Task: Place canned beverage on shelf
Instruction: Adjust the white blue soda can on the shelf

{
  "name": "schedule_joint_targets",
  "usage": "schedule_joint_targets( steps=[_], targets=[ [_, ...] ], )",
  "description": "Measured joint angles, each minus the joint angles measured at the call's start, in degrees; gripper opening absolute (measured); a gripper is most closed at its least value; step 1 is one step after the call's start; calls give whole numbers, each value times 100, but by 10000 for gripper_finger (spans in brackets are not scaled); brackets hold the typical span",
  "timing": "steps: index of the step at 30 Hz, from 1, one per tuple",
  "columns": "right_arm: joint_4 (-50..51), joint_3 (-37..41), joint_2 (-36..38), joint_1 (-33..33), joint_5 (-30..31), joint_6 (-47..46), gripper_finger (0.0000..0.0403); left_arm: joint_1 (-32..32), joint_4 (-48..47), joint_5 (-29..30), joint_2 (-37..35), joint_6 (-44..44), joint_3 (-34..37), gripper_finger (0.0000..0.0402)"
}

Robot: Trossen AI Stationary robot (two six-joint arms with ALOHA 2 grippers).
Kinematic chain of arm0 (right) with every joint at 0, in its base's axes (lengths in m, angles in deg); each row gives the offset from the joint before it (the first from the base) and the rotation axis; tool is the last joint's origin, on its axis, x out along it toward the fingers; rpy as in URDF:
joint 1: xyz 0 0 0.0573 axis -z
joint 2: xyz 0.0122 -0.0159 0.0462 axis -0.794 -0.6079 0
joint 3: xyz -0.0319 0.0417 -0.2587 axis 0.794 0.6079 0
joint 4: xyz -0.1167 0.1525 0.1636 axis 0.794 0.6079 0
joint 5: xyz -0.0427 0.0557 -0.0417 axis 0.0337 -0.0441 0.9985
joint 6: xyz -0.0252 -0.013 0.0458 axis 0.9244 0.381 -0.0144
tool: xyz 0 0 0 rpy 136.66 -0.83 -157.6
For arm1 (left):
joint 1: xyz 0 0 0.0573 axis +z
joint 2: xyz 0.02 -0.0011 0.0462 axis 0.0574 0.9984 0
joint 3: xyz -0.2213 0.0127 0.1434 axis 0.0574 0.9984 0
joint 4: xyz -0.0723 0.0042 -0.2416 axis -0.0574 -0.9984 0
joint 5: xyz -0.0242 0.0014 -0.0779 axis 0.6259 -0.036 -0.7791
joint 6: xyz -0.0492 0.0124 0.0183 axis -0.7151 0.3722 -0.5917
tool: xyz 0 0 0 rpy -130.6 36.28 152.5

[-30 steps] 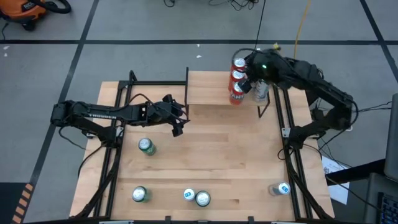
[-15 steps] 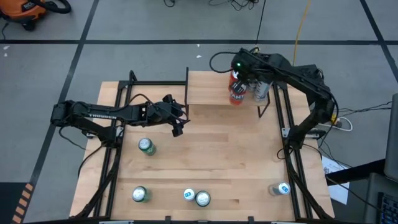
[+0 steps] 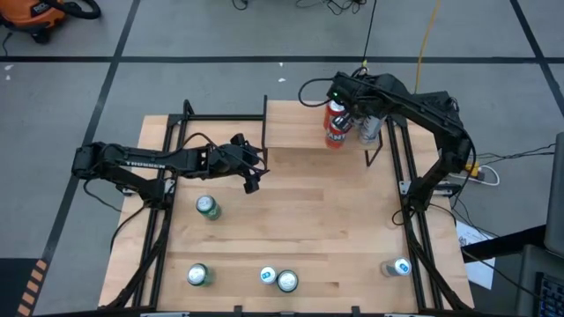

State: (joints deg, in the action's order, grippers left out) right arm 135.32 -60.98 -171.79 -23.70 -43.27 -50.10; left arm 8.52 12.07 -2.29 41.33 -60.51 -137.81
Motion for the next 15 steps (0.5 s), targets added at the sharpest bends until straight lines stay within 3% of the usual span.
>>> schedule_joint_targets(
  steps=[15],
  targets=[
    [63, 0, -140, 142, -19, 88, 0, 0, -59, 0, 0, -7, 0, 316]
  ],
)
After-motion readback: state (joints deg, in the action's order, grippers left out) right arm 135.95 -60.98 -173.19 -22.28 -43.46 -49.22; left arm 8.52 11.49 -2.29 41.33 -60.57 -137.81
